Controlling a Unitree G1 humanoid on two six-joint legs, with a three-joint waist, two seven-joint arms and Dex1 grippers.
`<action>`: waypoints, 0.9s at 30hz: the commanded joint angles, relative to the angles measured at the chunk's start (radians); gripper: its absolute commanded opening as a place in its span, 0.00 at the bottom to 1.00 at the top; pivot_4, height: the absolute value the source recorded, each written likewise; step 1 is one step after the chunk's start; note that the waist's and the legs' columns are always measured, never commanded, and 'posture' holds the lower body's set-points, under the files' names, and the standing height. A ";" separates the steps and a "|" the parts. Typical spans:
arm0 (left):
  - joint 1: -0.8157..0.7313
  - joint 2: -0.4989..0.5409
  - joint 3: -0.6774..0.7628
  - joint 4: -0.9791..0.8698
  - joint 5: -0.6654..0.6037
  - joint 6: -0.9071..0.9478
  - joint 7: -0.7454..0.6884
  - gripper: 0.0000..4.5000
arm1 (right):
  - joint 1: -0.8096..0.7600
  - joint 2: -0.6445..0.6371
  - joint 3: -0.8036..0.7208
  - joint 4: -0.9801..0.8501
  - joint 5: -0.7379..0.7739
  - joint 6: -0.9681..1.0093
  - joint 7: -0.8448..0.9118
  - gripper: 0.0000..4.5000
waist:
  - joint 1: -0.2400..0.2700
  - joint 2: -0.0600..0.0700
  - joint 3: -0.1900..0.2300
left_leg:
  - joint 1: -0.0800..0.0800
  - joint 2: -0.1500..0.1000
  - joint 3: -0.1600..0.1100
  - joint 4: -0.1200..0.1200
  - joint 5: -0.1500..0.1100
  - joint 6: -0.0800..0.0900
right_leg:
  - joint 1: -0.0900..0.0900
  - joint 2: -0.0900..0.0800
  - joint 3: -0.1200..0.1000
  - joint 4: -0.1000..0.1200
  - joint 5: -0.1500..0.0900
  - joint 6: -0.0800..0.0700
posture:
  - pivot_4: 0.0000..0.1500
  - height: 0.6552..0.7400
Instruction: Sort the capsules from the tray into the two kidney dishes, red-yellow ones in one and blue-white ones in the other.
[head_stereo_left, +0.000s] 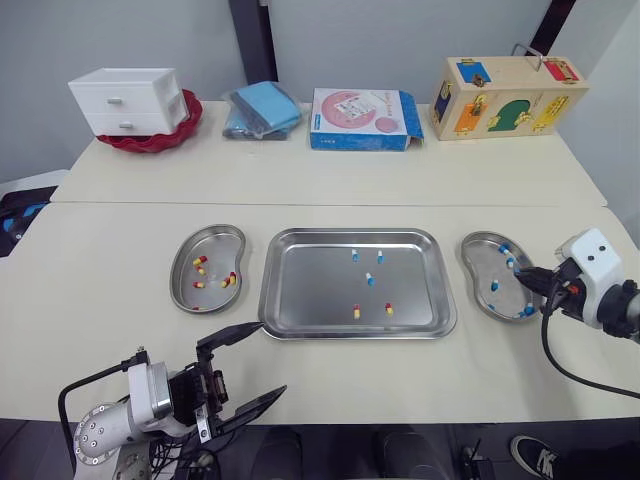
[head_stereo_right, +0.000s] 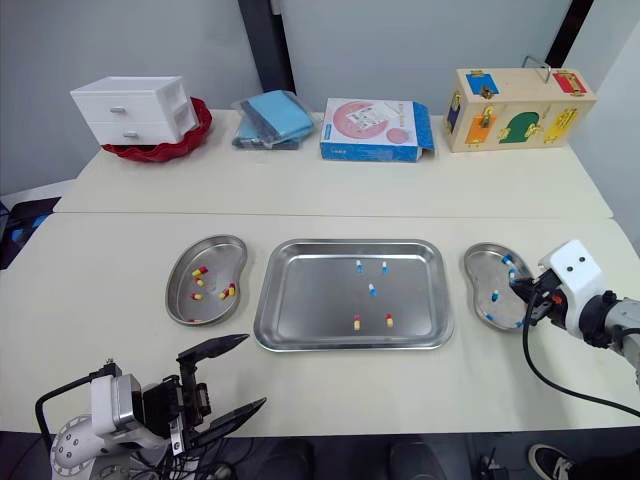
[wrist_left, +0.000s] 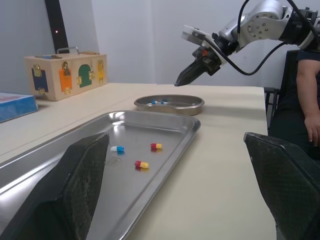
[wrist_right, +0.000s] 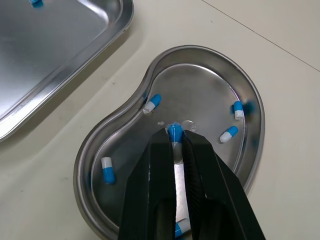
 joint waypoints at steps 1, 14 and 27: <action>0.008 0.002 -0.001 -0.008 -0.013 -0.002 -0.003 1.00 | 0.012 -0.010 -0.024 -0.004 0.007 -0.017 -0.001 0.00 | 0.002 0.000 0.000 | 0.000 0.000 0.000 0.000 0.000 0.000 | 0.000 0.000 0.000 0.000 0.000 0.000 | 1.00 1.00; 0.024 -0.004 0.001 -0.021 -0.002 -0.008 0.025 1.00 | 0.015 -0.024 -0.027 0.017 0.020 -0.036 0.012 0.90 | 0.005 0.000 0.000 | 0.000 0.000 0.000 0.000 0.000 0.000 | 0.000 0.000 0.000 0.000 0.000 0.000 | 1.00 1.00; 0.084 0.071 0.156 -0.070 0.034 0.103 0.256 1.00 | 0.210 -0.022 -0.244 0.058 0.172 -0.270 0.317 0.99 | 0.016 0.000 0.000 | 0.003 0.000 -0.002 0.000 0.000 0.000 | 0.005 0.000 -0.002 -0.001 0.000 0.000 | 1.00 1.00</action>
